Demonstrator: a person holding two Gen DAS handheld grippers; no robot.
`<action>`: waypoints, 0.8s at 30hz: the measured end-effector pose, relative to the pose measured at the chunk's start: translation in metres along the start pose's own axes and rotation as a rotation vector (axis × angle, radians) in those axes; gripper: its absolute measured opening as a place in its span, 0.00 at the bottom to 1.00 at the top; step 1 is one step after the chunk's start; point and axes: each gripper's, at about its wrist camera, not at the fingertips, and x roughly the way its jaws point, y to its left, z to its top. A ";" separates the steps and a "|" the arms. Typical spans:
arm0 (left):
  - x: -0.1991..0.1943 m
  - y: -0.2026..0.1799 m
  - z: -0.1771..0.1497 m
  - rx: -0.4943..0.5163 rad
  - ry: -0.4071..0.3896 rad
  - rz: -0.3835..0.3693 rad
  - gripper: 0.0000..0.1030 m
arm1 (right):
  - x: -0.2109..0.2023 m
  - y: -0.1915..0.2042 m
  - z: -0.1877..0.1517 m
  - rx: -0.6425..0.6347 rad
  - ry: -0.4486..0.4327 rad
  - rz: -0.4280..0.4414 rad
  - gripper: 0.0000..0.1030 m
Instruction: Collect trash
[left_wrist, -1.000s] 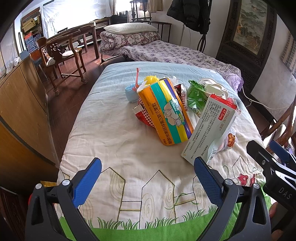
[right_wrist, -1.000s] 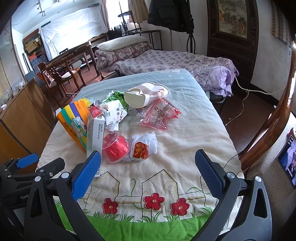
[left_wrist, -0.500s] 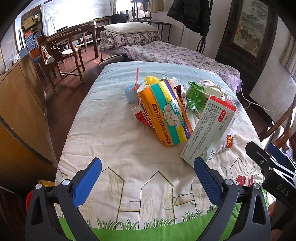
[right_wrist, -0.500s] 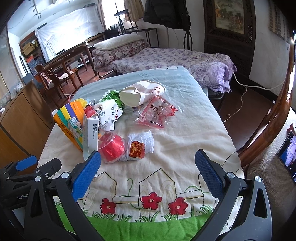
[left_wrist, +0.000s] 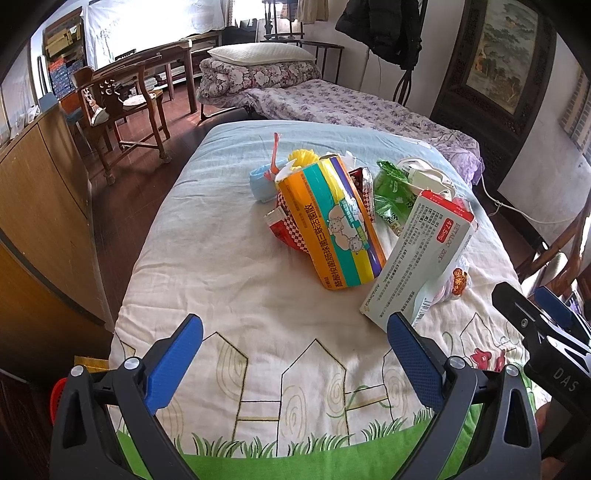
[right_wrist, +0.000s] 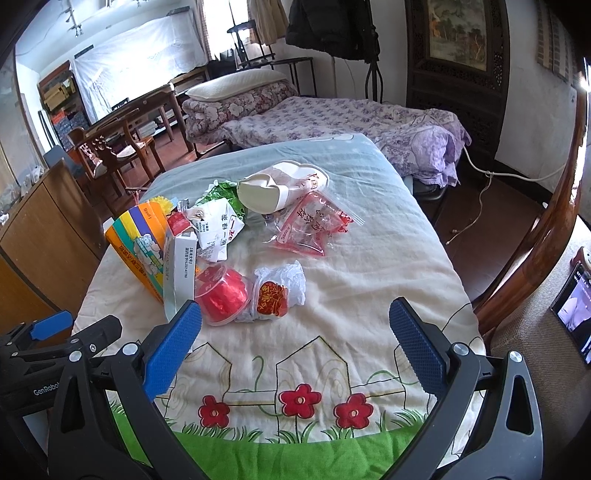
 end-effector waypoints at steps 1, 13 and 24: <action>0.000 0.000 0.000 0.000 0.000 0.000 0.95 | 0.000 0.000 0.000 0.000 0.000 -0.001 0.95; 0.000 0.000 0.000 0.000 0.000 -0.001 0.95 | 0.000 0.000 0.000 -0.001 0.001 -0.002 0.95; 0.000 0.002 0.007 -0.001 0.016 0.015 0.95 | -0.002 -0.004 0.005 0.018 0.004 0.016 0.95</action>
